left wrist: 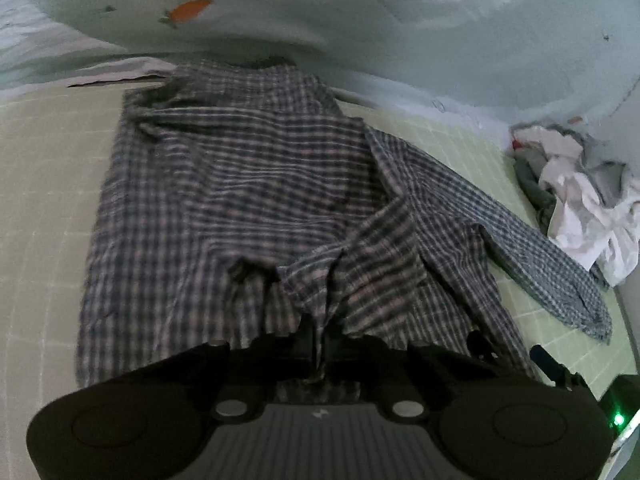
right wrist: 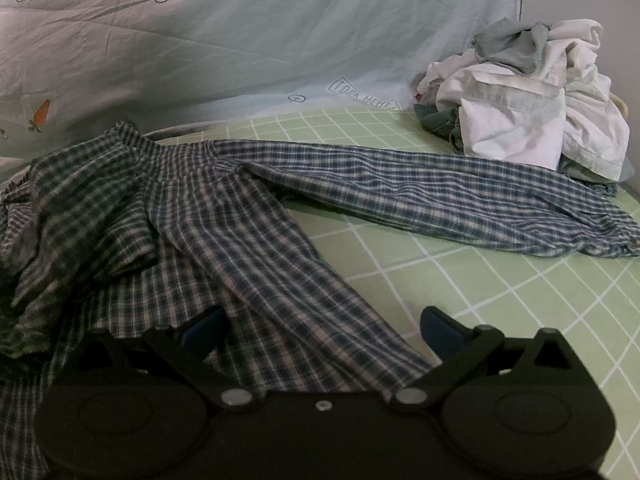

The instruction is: Fold clothes

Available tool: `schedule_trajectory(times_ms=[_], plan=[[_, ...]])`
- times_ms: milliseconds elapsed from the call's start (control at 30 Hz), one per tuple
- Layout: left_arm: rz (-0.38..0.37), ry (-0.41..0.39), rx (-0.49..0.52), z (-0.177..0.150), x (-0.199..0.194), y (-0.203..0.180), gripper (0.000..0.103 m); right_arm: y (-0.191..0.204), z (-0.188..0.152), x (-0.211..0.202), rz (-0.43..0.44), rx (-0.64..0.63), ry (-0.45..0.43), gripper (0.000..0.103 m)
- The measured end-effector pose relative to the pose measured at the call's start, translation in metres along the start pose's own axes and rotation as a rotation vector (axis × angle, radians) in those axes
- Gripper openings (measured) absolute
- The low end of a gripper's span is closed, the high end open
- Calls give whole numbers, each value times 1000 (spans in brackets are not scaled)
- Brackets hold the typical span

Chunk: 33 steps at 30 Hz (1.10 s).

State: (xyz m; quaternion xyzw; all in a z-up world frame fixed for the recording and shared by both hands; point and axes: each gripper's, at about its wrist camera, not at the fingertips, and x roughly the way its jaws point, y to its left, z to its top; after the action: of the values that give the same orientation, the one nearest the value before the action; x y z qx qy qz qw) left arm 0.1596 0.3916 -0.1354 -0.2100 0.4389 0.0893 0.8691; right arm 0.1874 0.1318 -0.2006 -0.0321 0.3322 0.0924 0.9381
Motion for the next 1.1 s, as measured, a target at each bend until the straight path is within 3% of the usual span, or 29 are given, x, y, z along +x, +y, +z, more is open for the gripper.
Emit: schedule_trajectory(times_ms=[533, 800, 900, 967, 1100], plan=[[110, -174, -123, -75, -88, -2, 3, 1, 0, 0, -3, 0, -2, 103], [180, -161, -243, -117, -108, 15, 3, 0, 0, 0, -1, -1, -2, 103], [195, -156, -263, -120, -107, 22, 17, 0, 0, 0, -2, 0, -2, 103], [204, -157, -257, -118, -104, 26, 38, 0, 0, 0, -2, -1, -2, 103], [206, -170, -168, -99, -82, 25, 56, 1, 0, 0, -2, -1, -2, 103]])
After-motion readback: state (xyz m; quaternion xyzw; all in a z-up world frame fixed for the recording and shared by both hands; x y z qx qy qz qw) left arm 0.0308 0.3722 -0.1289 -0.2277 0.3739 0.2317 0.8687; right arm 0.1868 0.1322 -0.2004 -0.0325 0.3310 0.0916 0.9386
